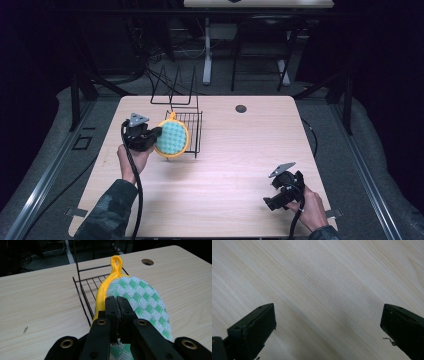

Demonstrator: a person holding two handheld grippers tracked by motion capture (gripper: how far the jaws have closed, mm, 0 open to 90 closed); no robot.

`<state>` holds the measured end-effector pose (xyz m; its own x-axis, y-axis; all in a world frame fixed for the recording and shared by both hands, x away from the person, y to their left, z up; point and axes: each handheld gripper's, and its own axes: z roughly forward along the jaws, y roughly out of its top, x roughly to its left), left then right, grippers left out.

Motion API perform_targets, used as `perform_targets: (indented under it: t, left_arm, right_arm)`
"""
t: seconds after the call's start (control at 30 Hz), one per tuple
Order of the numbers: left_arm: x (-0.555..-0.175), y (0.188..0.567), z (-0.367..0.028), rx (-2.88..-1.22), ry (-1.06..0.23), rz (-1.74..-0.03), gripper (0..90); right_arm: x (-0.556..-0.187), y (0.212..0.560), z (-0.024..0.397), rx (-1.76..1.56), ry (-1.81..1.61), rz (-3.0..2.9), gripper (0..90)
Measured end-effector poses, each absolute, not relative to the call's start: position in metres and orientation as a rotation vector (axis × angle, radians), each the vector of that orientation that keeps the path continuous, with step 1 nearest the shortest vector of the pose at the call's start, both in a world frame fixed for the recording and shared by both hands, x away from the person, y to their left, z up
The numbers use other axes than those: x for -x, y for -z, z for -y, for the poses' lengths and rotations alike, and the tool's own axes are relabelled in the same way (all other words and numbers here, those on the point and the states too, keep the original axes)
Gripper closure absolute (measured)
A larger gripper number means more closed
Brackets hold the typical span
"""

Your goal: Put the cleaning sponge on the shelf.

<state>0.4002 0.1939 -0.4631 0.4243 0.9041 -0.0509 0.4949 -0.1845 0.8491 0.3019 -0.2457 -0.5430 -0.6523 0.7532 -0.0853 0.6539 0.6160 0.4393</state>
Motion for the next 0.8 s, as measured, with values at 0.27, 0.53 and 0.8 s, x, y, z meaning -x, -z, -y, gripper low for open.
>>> perform_targets:
  t: [0.27,0.53,0.8]
  left_arm:
    - [-0.411,0.469,-0.188,-1.815,-0.606,-1.209,88.4]
    - [-0.422,0.478,-0.179,-1.806,-0.637,-1.218,88.4]
    - [-0.428,0.485,-0.177,-1.814,-0.648,-1.224,88.4]
  right_arm:
    - [-0.303,0.544,0.246,-1.145,-0.549,-2.590,0.0]
    - [-0.303,0.544,0.245,-1.143,-0.549,-2.594,0.0]
    - [-0.303,0.544,0.245,-1.138,-0.544,-2.595,0.0]
